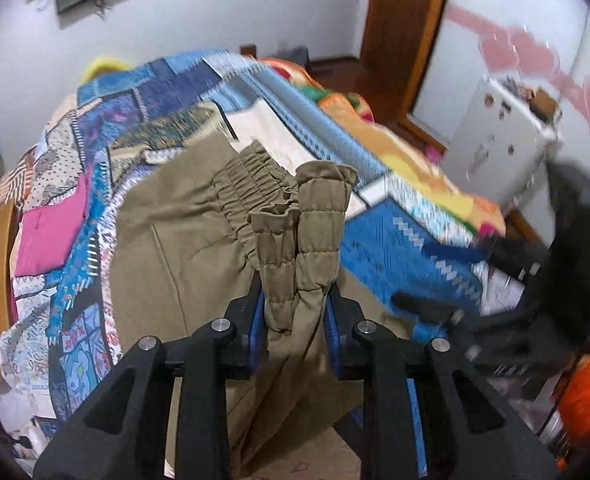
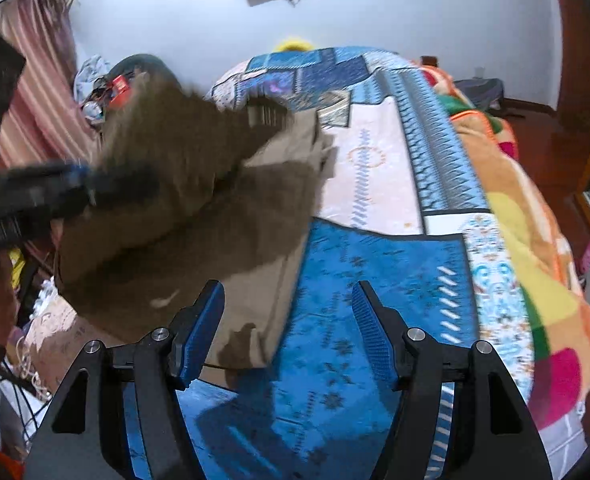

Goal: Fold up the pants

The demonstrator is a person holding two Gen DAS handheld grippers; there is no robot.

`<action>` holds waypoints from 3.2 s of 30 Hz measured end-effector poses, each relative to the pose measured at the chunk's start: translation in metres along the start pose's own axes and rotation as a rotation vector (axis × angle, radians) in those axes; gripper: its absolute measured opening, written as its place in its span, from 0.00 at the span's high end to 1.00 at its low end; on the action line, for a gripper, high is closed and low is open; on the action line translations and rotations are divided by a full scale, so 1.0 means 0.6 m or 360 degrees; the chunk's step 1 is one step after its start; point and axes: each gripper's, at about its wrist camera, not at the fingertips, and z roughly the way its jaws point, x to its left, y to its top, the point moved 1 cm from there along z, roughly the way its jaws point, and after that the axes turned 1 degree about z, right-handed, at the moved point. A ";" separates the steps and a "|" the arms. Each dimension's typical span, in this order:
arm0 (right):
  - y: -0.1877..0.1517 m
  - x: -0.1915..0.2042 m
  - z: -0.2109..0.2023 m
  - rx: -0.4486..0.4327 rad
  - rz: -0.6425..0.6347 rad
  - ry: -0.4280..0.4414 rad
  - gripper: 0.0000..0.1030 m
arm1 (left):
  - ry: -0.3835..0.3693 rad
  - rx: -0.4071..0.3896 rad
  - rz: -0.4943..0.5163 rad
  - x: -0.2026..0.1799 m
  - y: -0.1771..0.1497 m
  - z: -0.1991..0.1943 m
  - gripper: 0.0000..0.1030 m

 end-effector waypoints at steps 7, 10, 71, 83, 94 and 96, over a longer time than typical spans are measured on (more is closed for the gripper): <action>0.009 -0.013 -0.028 -0.0084 0.0042 -0.0059 0.39 | -0.0086 -0.0047 -0.0011 0.003 -0.009 -0.034 0.35; 0.020 -0.009 -0.036 -0.0131 0.0050 -0.0062 0.39 | -0.0029 -0.0125 -0.0046 0.029 -0.001 -0.060 0.31; -0.022 0.090 0.062 0.0141 -0.0192 -0.0022 0.34 | 0.0327 0.0195 -0.0778 0.334 -0.202 0.019 0.00; 0.004 0.015 0.092 0.0131 -0.0178 -0.0187 0.29 | 0.0409 0.0116 -0.0626 0.322 -0.205 0.002 0.04; 0.033 -0.011 0.099 0.0116 -0.0187 -0.0271 0.31 | 0.0619 0.0203 -0.0697 0.373 -0.238 -0.027 0.27; 0.039 -0.014 0.094 0.0117 -0.0170 -0.0268 0.35 | 0.0605 0.0181 -0.0673 0.377 -0.237 -0.042 0.27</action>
